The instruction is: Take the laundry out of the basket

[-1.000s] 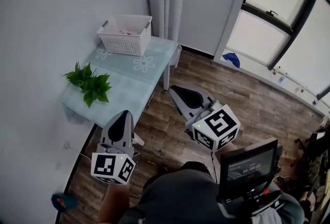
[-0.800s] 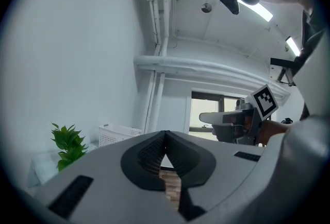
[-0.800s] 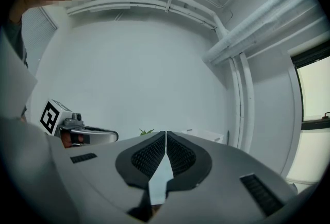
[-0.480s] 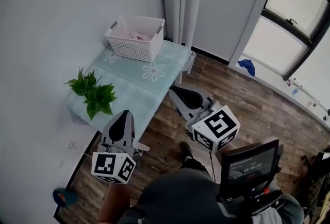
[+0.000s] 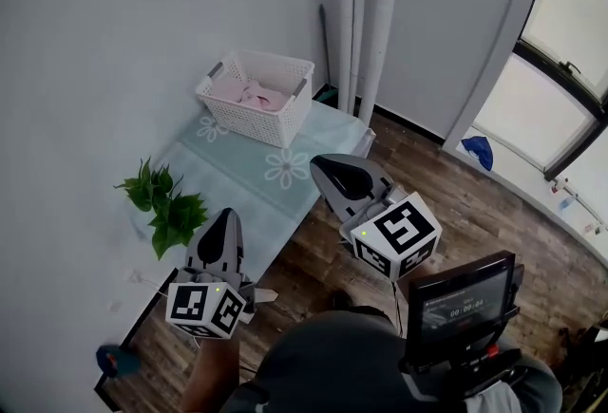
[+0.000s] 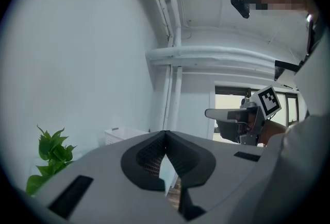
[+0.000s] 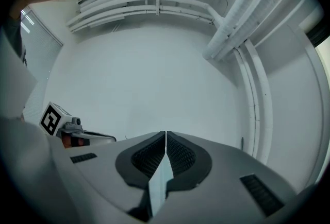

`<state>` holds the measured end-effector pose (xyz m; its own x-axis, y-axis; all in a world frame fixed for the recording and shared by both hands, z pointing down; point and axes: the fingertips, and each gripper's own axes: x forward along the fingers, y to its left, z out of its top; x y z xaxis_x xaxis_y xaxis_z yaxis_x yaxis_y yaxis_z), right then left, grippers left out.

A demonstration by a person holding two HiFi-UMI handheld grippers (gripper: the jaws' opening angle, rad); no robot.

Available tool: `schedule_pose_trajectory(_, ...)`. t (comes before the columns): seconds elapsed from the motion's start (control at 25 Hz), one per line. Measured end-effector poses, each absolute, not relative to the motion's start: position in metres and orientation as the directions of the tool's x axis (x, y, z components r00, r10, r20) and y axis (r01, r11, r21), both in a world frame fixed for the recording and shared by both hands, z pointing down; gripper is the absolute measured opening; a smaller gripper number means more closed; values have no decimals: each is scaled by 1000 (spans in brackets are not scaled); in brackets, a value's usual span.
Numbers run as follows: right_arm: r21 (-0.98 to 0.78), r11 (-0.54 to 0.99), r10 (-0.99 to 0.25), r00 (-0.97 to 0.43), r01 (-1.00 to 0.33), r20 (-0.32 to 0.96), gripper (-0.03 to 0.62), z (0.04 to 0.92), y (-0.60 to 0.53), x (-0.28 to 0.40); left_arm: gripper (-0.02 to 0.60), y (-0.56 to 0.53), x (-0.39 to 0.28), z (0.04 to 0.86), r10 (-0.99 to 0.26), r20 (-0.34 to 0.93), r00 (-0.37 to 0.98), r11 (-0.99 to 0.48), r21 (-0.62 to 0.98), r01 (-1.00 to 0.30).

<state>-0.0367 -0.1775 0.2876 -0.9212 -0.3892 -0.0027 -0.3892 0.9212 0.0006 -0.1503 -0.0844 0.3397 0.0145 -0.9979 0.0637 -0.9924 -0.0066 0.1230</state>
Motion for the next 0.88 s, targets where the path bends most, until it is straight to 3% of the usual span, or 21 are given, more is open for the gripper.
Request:
schedule_pose_trajectory(0.44,-34,957,-290,-957,-289,-16,18,292,-252,-55,2,-151,-148,336,-996,69,-64,71,104,-992)
schedule_pose_trajectory(0.88,-30,951,-307,-952,-307,21,20,302,-303,-120,2,-197,-214,334,-992,53,-116,120,92,-988)
